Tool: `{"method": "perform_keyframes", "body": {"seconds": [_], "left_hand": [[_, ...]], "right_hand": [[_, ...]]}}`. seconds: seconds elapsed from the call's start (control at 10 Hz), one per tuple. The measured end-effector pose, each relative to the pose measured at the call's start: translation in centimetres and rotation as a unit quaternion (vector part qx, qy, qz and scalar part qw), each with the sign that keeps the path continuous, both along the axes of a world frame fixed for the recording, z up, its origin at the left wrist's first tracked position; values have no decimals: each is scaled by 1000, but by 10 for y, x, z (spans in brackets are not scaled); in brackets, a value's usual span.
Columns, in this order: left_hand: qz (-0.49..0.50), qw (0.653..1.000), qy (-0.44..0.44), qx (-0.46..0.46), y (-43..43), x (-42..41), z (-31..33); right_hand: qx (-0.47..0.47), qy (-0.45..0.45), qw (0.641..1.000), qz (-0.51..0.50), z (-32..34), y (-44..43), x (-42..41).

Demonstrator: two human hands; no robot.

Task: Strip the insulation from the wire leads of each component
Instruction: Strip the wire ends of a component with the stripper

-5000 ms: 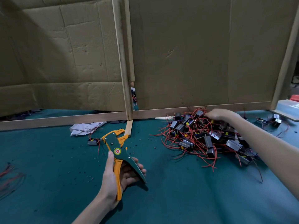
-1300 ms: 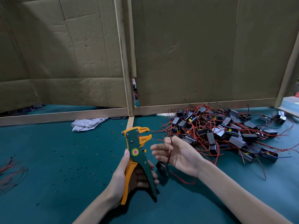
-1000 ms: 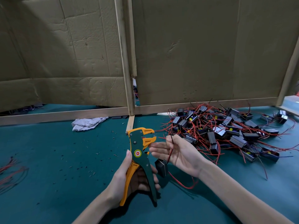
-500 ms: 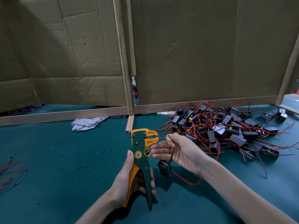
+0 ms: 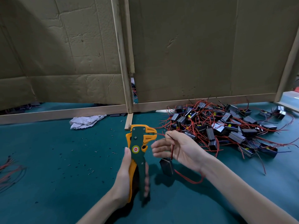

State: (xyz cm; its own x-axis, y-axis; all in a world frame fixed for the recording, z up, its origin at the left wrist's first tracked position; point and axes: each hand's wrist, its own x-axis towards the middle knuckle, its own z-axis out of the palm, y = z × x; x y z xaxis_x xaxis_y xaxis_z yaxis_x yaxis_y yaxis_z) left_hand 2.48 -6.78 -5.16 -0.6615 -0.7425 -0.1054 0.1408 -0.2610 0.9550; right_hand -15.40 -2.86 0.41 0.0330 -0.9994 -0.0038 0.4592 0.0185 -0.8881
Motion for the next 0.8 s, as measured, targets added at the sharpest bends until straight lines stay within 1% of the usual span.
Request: {"method": "perform_keyframes", "body": {"seconds": [0.1,0.2,0.3,0.4,0.5,0.6,0.7,0.8], "left_hand": [[-17,998,59,30,-9,7,8],[-13,998,58,35,-12,12,10],[0,998,42,44,-11,12,6],[-6,998,-1,61,-8,13,4],[2,999,-1,50,-10,12,3],[3,998,-3,55,-11,12,2],[-3,999,5,44,-11,11,3],[-21,1000,17,10,-10,10,5]], "right_hand": [[2,104,988,-115,-6,-4,-14],[-36,241,952,-183,-11,-6,-29],[-49,247,951,-181,-15,-7,-31],[-58,259,950,-167,-19,-9,-24],[-62,290,943,-153,-20,-7,-18],[-57,267,953,-127,-18,-5,-17],[-49,188,977,-87,-17,-4,-19],[-42,163,983,-73,-18,-4,-19]]}}
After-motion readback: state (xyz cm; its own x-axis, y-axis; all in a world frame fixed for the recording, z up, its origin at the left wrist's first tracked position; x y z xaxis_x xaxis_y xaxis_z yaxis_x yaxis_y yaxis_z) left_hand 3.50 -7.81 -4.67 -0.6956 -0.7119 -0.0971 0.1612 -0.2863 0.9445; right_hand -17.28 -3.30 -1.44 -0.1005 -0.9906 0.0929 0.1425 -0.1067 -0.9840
